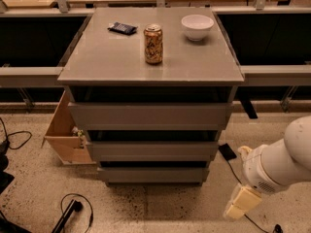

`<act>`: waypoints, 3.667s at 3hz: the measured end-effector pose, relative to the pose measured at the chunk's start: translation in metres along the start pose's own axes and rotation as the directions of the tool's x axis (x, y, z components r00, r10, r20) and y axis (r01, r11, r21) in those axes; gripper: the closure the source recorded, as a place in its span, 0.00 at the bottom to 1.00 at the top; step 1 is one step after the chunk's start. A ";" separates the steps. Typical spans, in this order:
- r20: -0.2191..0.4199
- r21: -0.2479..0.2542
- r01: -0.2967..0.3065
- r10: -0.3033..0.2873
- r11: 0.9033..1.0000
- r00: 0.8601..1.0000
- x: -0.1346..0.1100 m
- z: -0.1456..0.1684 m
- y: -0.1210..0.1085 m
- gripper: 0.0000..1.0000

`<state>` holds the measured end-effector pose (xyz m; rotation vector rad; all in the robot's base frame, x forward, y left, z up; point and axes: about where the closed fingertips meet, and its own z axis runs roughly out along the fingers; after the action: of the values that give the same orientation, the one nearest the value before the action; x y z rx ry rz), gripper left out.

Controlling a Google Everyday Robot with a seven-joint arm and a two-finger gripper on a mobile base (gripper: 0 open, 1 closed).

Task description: Open bottom drawer

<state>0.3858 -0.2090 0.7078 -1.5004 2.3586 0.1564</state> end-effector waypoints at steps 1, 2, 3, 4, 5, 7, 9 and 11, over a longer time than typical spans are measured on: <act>0.006 -0.020 0.012 -0.012 1.000 1.000 -0.006 0.015 0.000 0.00; 0.058 -0.093 0.029 -0.024 0.995 0.998 -0.022 0.071 0.015 0.00; 0.123 -0.121 0.059 -0.044 0.991 0.991 -0.035 0.147 0.020 0.00; 0.165 -0.128 0.092 -0.070 0.988 0.984 -0.053 0.237 0.012 0.00; 0.167 -0.129 0.093 -0.071 0.987 0.983 -0.055 0.243 0.011 0.00; 0.171 -0.166 0.086 -0.057 0.982 0.984 -0.060 0.307 0.001 0.00; 0.205 -0.097 0.103 -0.081 0.990 0.975 -0.049 0.387 -0.011 0.00; 0.241 -0.097 0.094 -0.068 0.991 0.968 -0.054 0.419 -0.021 0.00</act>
Offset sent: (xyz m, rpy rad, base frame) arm 0.0454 0.1008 -0.1656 0.2475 0.0606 0.0903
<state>0.5193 -0.0582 0.3360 -1.5311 2.1261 0.4253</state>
